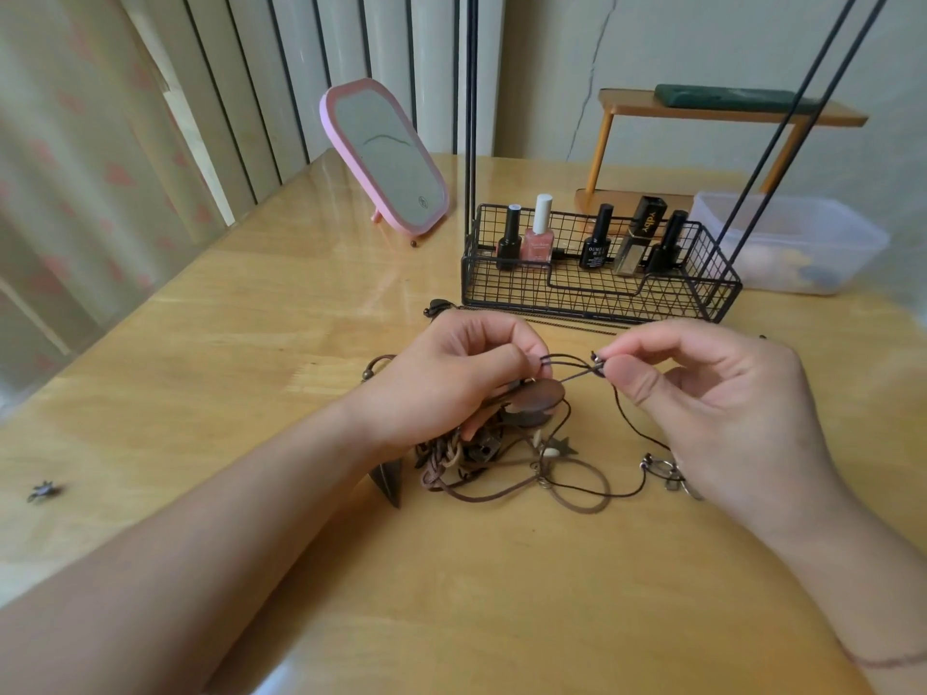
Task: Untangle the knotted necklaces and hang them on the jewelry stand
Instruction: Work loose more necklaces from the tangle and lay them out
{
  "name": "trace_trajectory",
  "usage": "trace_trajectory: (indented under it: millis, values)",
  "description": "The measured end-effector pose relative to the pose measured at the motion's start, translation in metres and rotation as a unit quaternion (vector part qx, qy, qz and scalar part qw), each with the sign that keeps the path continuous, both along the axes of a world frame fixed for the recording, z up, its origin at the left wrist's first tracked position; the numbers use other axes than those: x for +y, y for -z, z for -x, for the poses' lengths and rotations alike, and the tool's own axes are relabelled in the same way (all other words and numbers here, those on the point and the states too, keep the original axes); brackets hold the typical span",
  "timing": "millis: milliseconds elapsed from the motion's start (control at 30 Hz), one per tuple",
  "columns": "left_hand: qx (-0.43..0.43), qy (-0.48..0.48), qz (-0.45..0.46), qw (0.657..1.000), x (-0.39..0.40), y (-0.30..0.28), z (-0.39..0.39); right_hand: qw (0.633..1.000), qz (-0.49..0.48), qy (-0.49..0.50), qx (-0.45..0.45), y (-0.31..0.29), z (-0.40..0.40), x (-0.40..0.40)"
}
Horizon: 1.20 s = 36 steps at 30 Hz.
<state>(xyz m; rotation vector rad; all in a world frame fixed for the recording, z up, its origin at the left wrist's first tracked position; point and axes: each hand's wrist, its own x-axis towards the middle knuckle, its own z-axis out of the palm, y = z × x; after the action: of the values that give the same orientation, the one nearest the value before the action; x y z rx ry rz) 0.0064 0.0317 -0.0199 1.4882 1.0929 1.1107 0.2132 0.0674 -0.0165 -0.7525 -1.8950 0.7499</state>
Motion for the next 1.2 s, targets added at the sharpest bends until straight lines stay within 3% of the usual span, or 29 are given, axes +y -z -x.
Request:
trace_trajectory:
  millis: [200,467,733,967,1100,1200]
  values:
    - [0.006,-0.034,0.002,0.999,0.000,-0.003,0.000,1.000,-0.026,-0.003,-0.004,-0.002,-0.001,0.001]
    - [0.013,-0.026,-0.005,1.000,0.001,-0.001,0.001,0.984,0.096,-0.109,0.101,-0.002,0.000,0.004]
    - [0.021,0.004,-0.053,0.998,-0.004,-0.004,-0.002,0.981,0.135,-0.091,0.105,-0.002,-0.002,0.005]
    - [0.048,-0.006,-0.049,0.998,-0.001,0.000,-0.001,0.982,0.137,-0.125,0.044,-0.002,-0.003,0.001]
    - [-0.008,-0.001,-0.036,0.999,-0.002,-0.002,-0.001,0.992,0.013,-0.090,-0.083,0.001,-0.003,-0.004]
    - [-0.046,0.004,-0.027,0.999,-0.001,-0.002,0.000,0.982,0.014,-0.082,-0.169,0.006,0.000,-0.008]
